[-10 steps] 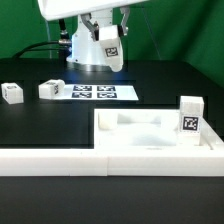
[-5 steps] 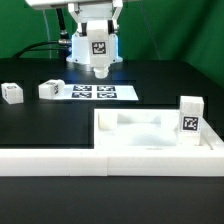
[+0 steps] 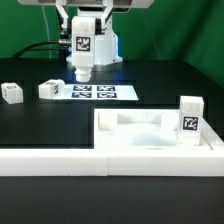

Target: Assemble square table

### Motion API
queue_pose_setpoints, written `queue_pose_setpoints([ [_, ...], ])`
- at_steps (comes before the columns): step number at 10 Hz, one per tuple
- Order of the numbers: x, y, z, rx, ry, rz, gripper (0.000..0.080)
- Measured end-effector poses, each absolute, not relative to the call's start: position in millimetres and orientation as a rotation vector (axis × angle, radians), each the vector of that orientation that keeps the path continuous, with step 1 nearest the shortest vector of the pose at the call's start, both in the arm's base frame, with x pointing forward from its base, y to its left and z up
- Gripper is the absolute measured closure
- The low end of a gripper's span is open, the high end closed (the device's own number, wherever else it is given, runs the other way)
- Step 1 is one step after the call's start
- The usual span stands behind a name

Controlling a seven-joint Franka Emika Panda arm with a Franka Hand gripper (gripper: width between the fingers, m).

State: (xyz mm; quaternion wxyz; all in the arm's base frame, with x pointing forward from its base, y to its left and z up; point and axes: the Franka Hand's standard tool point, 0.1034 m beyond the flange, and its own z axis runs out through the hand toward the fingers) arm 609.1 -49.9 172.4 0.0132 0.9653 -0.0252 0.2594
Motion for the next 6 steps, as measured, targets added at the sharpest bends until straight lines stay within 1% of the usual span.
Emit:
queue_pose_setpoints([
  [1, 608.3, -44.0, 165.6, 3.021, -0.088, 0.794, 0.0509],
  [2, 615.3, -35.9, 159.1, 3.039, -0.080, 0.778, 0.0509],
  [3, 628.8, -25.8, 155.6, 3.056, -0.103, 0.781, 0.0509],
  [4, 647.4, -7.8, 156.0, 3.098, -0.187, 0.771, 0.0509],
  [5, 659.7, 6.6, 156.6, 3.108, -0.218, 0.788, 0.0509],
  [6, 657.0, 3.6, 154.5, 3.102, -0.190, 0.782, 0.0509],
])
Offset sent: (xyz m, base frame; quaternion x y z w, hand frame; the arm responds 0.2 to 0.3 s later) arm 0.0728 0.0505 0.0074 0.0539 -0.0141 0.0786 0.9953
